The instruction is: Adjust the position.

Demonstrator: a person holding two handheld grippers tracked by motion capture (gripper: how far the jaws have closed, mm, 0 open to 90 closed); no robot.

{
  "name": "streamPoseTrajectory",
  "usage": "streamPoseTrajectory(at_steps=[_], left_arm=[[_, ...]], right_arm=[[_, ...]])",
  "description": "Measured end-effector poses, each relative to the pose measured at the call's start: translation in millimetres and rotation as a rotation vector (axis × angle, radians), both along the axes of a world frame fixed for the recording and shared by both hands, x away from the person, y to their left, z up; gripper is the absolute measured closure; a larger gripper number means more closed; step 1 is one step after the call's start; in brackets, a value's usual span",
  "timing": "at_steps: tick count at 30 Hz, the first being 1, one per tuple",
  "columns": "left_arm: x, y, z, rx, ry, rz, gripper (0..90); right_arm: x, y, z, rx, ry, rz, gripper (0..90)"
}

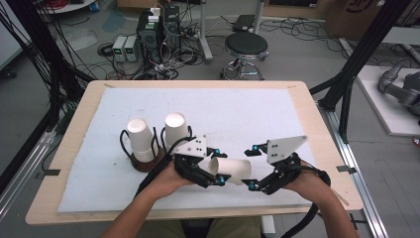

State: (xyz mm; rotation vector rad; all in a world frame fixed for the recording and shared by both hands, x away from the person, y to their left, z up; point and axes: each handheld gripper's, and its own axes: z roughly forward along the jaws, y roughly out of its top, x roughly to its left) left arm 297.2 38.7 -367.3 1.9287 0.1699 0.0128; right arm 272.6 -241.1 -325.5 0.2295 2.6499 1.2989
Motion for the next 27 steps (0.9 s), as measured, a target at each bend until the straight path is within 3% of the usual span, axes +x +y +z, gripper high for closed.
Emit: streamPoseTrajectory(at_steps=[2,3,4,6,7,8,12,21,27], left_arm=[[0.3,1.0,-0.7,-0.008,-0.002,0.011,35.3],[0.8,3.3,-1.9,-0.038,0.0,0.032,35.3],[0.8,3.3,-1.9,-0.038,0.0,0.032,35.2],[1.3,5.9,-2.4,-0.069,-0.005,0.058,35.1],[1.7,7.7,-2.7,-0.083,-0.007,0.07,35.1],[2.5,10.2,-3.7,-0.118,-0.002,0.093,35.1],[3.1,12.4,-5.9,-0.144,-0.001,0.107,35.1],[2.6,12.5,-9.0,-0.204,0.01,0.087,35.1],[1.7,10.0,-9.4,-0.233,0.014,0.062,35.2]], right_arm=[[-1.9,-8.9,-1.3,0.087,-0.009,-0.042,19.9],[-2.7,-12.8,-2.5,0.127,-0.005,-0.061,19.9],[-2.7,-12.8,-2.5,0.127,-0.005,-0.061,19.9],[-3.8,-22.6,-8.9,0.198,-0.007,-0.112,19.9],[-3.8,-22.6,-8.9,0.198,-0.007,-0.112,19.9],[-4.5,-27.8,-14.8,0.223,-0.007,-0.149,19.9],[-5.9,-38.1,-25.2,0.278,-0.003,-0.184,20.0],[-8.3,-53.3,-47.6,0.35,0.055,-0.218,20.0],[-7.7,-50.7,-55.3,0.351,0.087,-0.204,19.9]])
